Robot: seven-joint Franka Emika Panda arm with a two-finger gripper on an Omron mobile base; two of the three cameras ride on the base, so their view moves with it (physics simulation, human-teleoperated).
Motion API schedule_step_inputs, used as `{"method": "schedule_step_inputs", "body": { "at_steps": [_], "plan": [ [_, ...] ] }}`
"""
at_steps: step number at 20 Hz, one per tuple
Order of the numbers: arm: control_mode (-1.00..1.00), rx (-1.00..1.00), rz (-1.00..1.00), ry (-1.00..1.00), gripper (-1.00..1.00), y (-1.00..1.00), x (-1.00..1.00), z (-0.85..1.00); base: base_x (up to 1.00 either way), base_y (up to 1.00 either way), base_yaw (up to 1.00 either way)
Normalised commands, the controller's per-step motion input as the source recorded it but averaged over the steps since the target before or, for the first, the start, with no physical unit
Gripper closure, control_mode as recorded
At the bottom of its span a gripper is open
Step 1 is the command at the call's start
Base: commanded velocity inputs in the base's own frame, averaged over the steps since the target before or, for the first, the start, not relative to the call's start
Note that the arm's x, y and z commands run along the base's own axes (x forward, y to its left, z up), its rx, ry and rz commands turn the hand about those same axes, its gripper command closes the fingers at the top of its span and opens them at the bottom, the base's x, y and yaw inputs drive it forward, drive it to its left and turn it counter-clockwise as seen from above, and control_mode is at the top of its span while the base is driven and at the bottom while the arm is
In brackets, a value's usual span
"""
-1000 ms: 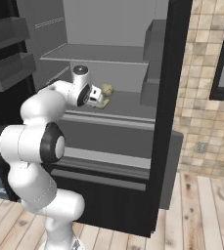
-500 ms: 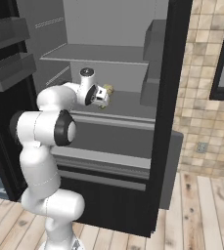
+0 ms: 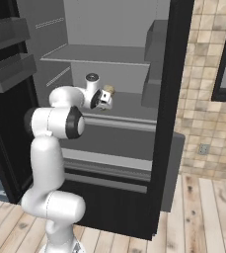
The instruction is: Retrieve the butter from the fridge and place it on a plate on the dining table. Then retrieve the butter knife by the fridge and place it near the plate.
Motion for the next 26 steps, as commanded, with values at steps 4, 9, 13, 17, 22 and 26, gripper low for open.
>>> {"method": "schedule_step_inputs", "body": {
  "at_steps": [4,9,13,17,22,26],
  "plan": [
    [-1.0,0.0,-0.02,0.0,-1.0,0.0,0.31,-0.07,0.0,0.0,0.0],
    [-1.0,0.0,-0.04,0.0,-1.0,0.0,0.27,-0.16,0.0,0.0,0.0],
    [-1.0,0.0,-0.05,0.0,-1.0,0.0,0.32,-0.16,0.0,0.0,0.0],
    [-1.0,-0.01,-0.06,0.0,-1.0,0.0,0.41,-0.11,0.0,0.0,0.0],
    [-1.0,0.0,-0.06,0.0,-1.0,0.0,0.43,-0.06,0.0,0.0,0.0],
    [-1.0,0.0,-0.04,0.0,-1.0,0.0,0.4,-0.03,0.0,0.0,0.0]
  ]
}}
